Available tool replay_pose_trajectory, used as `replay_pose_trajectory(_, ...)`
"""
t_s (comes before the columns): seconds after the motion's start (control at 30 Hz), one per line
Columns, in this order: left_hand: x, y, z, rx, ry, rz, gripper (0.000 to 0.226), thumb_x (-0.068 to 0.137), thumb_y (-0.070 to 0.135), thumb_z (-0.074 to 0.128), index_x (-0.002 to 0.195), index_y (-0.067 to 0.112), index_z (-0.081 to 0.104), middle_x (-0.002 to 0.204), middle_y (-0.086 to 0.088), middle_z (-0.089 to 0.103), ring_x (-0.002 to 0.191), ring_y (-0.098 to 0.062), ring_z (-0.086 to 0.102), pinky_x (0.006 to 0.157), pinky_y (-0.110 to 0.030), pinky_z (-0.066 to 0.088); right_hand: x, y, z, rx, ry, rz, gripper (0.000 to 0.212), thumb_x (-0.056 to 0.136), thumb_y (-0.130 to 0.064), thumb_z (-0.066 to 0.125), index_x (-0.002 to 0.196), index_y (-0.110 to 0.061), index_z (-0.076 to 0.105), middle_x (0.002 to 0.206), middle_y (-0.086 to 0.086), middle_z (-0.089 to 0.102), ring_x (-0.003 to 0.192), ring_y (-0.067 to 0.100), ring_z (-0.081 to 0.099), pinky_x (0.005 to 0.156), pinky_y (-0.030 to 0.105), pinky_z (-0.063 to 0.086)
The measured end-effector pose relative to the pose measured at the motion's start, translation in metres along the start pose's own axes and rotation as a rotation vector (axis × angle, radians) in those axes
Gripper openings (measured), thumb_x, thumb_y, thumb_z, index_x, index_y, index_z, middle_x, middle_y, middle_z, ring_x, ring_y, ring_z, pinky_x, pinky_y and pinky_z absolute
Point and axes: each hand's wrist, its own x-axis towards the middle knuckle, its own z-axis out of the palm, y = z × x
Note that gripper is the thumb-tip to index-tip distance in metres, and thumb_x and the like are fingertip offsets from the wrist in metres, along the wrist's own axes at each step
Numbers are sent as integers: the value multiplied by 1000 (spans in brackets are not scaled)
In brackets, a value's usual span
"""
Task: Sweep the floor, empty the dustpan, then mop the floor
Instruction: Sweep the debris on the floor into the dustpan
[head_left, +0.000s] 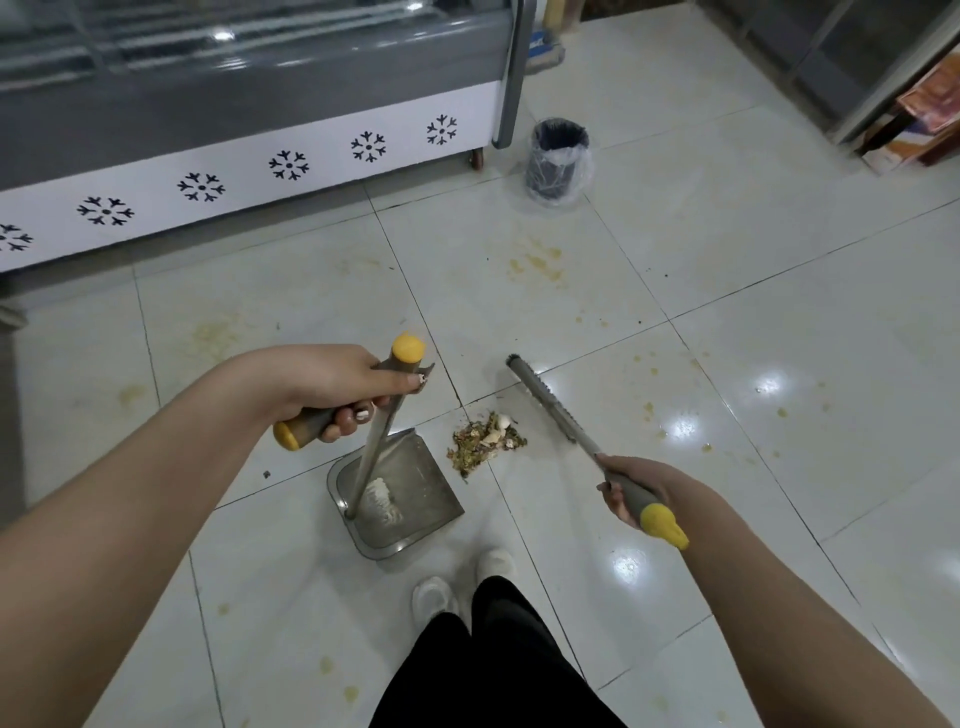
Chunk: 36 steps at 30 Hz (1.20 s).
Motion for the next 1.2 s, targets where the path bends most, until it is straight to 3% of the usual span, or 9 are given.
replay_pose_trajectory(0.07, 3, -6, -3, -11, -37, -18, 40, 92, 45, 52, 77, 9, 43, 52, 1, 34, 36, -8, 32, 37, -18, 31, 6, -7, -2, -31, 26, -10, 27, 91, -22, 63, 77, -9, 44, 54, 5, 45, 25, 12, 46, 30, 17, 42)
replay_pose_trajectory(0.2, 9, -3, -9, -19, -35, -37, 40, 92, 44, 52, 78, 9, 42, 53, 1, 33, 36, -8, 31, 37, -17, 31, 15, -22, 1, -100, 36, -30, 26, 94, -25, 59, 79, -8, 48, 45, 8, 52, 26, 13, 48, 30, 18, 44)
replay_pose_trajectory(0.3, 15, 8, -4, -11, -1, -9, 39, 93, 42, 52, 76, 9, 43, 52, 0, 35, 34, -8, 32, 36, -17, 32, 22, -27, 3, -176, 29, -21, 28, 96, -27, 54, 79, -6, 46, 62, 11, 52, 27, 13, 49, 33, 19, 47)
replay_pose_trajectory(0.47, 24, 12, 14, 30, 18, 11, 41, 92, 43, 52, 73, 9, 42, 50, 1, 36, 34, -10, 33, 37, -19, 34, 33, -31, 4, -317, 46, 60, 29, 96, -29, 54, 83, -6, 45, 68, 11, 51, 26, 15, 48, 32, 18, 44)
replay_pose_trajectory(0.63, 25, 6, 17, 34, 116, 30, 41, 91, 42, 56, 71, 9, 43, 49, 0, 37, 33, -11, 31, 37, -19, 32, 49, 4, 15, -405, 74, 124, 36, 99, -35, 46, 79, -6, 40, 57, 10, 44, 24, 15, 41, 32, 15, 39)
replay_pose_trajectory(0.73, 26, 5, 19, 34, 136, 23, 42, 90, 42, 57, 70, 9, 43, 48, 0, 37, 31, -10, 31, 36, -18, 32, 57, 26, 26, -491, 77, 134, 34, 99, -35, 44, 80, -7, 41, 58, 9, 46, 39, 17, 43, 36, 16, 39)
replay_pose_trajectory(0.87, 27, 8, 21, 25, 150, 2, 40, 89, 43, 58, 72, 9, 44, 49, -1, 37, 32, -11, 31, 36, -18, 31, 51, 39, 37, -539, 28, 182, 35, 96, -35, 50, 77, -6, 46, 60, 9, 50, 47, 19, 46, 42, 22, 42)
replay_pose_trajectory(1.2, 20, 3, 27, 23, 151, 6, 41, 89, 42, 59, 67, 12, 43, 50, -2, 35, 33, -12, 31, 37, -18, 30, 19, 87, 78, -432, -208, 278, 35, 97, -31, 48, 70, -10, 40, 45, 4, 41, 27, 13, 39, 33, 14, 37)
